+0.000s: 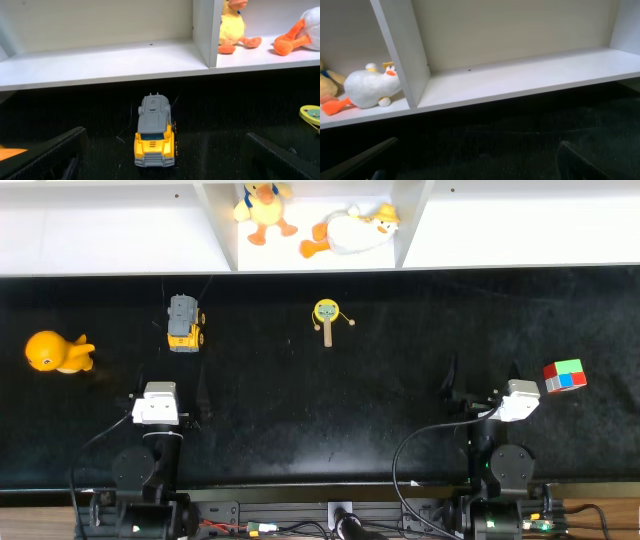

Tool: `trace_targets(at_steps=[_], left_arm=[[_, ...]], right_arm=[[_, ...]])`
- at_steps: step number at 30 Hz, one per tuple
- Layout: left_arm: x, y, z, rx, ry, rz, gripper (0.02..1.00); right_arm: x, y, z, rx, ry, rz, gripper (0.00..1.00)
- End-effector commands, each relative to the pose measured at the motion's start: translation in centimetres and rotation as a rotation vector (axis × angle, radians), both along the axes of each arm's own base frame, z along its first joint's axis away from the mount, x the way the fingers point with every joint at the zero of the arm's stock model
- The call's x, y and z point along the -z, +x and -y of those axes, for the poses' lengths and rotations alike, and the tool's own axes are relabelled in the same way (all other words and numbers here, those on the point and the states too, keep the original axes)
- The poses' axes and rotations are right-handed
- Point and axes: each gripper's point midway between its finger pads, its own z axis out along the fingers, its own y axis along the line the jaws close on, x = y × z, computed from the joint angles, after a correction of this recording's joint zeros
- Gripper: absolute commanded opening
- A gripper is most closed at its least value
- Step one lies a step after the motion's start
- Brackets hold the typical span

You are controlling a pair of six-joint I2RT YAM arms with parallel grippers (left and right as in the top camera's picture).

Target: Store Toys

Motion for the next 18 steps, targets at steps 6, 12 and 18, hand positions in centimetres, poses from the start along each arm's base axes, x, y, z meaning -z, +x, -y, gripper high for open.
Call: trace_targets(at_steps=[6, 12, 18], left_arm=[[-0.20, -0.05, -0.38, -0.018, 0.023, 0.010, 0.998], [-0.20, -0.05, -0.38, -0.018, 0.023, 0.010, 0.998], [-0.57, -0.09, -0.37, -0.019, 0.011, 0.017, 0.998]], right_arm=[[0.36, 0.04, -0.07, -0.005, 0.008, 0.000, 0.996], [0.36, 0.04, -0.07, -0.005, 0.008, 0.000, 0.993], [0.36, 0.04, -0.07, -0.005, 0.008, 0.000, 0.996]])
